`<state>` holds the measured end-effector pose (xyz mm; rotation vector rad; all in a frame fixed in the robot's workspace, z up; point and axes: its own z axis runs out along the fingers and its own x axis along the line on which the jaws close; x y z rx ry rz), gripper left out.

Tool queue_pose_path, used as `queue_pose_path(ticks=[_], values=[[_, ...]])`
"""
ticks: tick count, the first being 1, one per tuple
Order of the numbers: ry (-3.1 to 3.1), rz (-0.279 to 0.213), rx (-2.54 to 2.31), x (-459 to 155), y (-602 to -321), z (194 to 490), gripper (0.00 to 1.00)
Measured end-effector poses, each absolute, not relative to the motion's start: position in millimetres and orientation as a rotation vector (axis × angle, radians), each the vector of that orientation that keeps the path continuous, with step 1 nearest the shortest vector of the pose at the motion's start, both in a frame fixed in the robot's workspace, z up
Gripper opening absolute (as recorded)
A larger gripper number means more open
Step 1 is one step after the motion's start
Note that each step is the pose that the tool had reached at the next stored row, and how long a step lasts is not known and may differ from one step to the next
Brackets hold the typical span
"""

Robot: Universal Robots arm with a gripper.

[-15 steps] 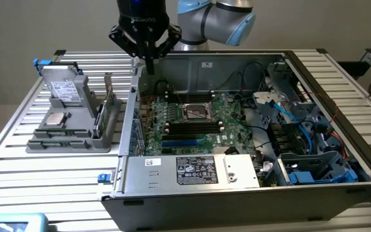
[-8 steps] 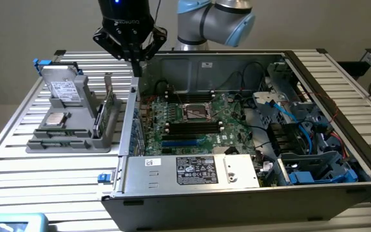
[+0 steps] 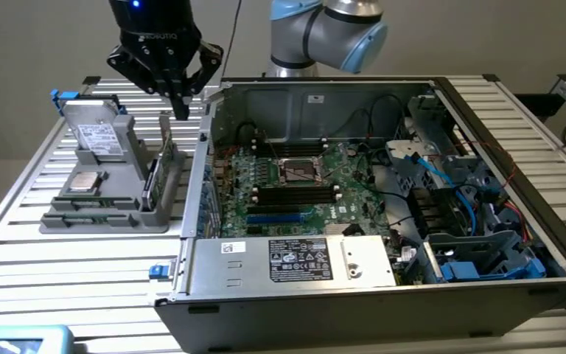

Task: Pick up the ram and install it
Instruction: 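Reach for the ram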

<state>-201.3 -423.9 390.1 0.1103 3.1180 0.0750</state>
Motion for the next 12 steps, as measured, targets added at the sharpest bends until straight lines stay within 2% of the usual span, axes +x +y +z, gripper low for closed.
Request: queue_pose_path(ticks=[12], values=[[3.118,0.075,0.11,-255.3,-424.0,380.9,0.11]])
